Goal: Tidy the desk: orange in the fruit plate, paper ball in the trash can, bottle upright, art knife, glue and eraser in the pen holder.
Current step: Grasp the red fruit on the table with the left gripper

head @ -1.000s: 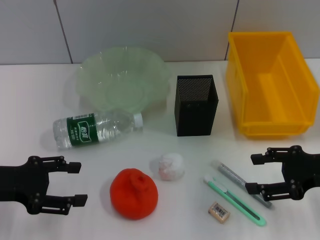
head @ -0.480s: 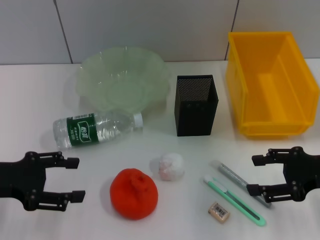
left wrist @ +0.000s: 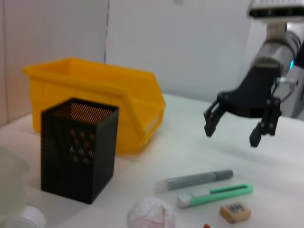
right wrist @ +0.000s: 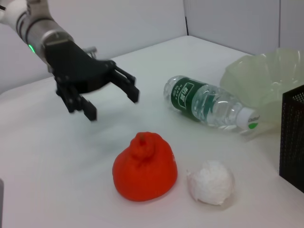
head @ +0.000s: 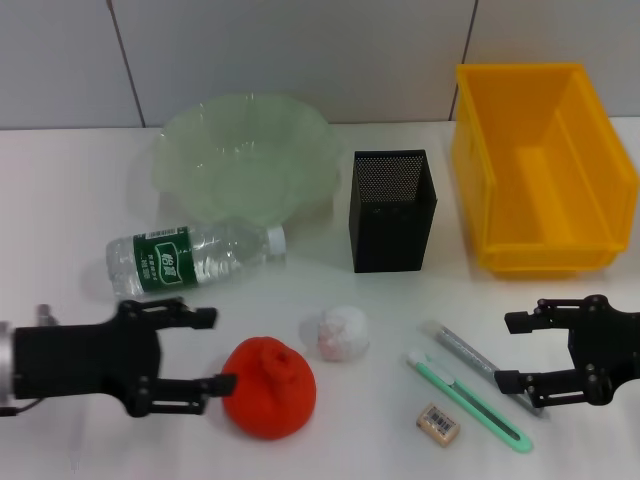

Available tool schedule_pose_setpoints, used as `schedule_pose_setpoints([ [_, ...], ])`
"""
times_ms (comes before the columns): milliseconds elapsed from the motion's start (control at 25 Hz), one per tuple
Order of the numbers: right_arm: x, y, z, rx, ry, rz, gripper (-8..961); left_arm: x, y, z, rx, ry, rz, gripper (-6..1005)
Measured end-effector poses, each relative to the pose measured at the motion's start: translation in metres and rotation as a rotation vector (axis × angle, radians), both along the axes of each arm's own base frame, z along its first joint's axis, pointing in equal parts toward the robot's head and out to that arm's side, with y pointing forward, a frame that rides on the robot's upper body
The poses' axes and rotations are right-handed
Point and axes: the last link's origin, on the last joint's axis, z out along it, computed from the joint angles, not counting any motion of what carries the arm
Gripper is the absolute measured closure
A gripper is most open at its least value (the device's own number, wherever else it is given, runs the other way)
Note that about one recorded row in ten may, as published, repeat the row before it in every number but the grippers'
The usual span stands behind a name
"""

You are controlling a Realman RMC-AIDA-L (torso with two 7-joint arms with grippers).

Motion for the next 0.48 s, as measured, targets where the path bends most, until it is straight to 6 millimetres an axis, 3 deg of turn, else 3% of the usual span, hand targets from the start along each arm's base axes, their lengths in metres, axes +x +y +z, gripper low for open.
schedule_pose_setpoints([
  [200,-0.002,0.001,0.000,-0.003,0.001,0.006,172,0.007,0.008,-0.018,-0.047,0.033,0.004,170],
  [360,-0.002,0.001,-0.001,-0.008,0.005,0.012,172,0.009,0.009,-0.020,-0.052,0.035,0.005,169],
  [480,-0.002,0.001,-0.001,-0.007,0.004,0.015,172,0.010,0.015,-0.038,-0.065,0.063,0.021,169],
])
